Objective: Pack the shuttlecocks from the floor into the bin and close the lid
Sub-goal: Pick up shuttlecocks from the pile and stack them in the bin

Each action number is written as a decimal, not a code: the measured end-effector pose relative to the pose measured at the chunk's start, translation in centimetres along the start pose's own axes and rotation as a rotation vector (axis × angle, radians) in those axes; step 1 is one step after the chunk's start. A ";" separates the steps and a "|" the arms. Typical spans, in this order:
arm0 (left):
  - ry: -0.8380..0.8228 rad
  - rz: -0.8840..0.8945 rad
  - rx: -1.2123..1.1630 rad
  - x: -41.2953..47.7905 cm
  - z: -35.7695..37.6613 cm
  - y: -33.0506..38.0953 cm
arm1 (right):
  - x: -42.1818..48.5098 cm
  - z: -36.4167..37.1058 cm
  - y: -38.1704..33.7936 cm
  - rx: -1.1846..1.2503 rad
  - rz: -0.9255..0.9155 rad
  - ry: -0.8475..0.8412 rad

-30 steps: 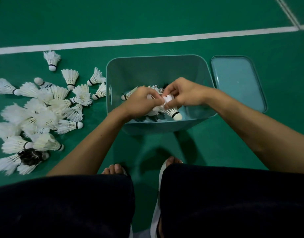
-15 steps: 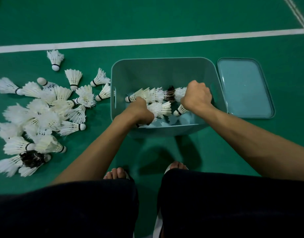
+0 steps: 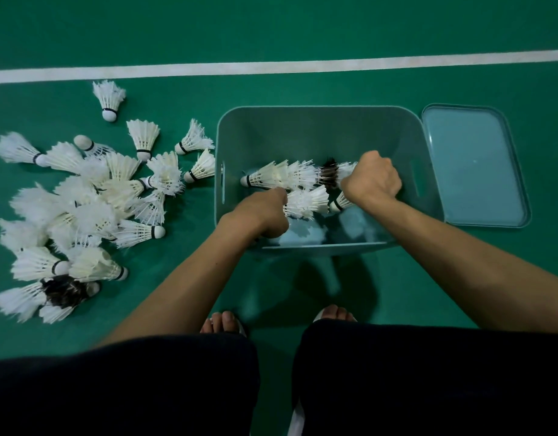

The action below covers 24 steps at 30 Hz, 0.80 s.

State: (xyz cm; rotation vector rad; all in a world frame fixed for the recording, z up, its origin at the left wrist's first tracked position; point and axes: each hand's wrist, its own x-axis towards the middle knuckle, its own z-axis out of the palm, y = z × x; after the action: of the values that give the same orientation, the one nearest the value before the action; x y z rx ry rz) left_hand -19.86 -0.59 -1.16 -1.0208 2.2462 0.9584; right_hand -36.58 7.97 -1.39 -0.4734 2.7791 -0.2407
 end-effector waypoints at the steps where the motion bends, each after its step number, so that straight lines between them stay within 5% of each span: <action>1: 0.001 0.003 0.004 0.1 0.0 0.0 | 0.3 0.3 -0.1 0.085 0.053 -0.042; 5: 0.006 0.015 0.004 0.6 0.2 -0.1 | 1.9 2.9 0.2 0.490 0.391 -0.326; 11: 0.020 0.018 -0.024 1.0 0.3 0.0 | 3.3 4.9 0.7 0.480 0.503 -0.546; 15: 0.061 0.059 -0.122 0.5 0.1 0.4 | 2.4 3.5 0.5 0.510 0.384 -0.481; 19: 0.151 0.156 -0.199 -0.9 -0.2 1.3 | 0.6 -0.1 0.8 0.276 -0.014 -0.212; 24: 0.394 0.297 -0.211 -2.4 0.2 2.8 | -3.8 -4.1 0.4 0.510 -0.387 -0.481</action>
State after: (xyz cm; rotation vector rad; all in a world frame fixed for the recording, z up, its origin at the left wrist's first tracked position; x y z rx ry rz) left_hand -20.61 1.93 1.46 -1.0578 2.7245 1.2289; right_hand -34.60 10.13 3.41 -0.8014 2.0407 -0.7831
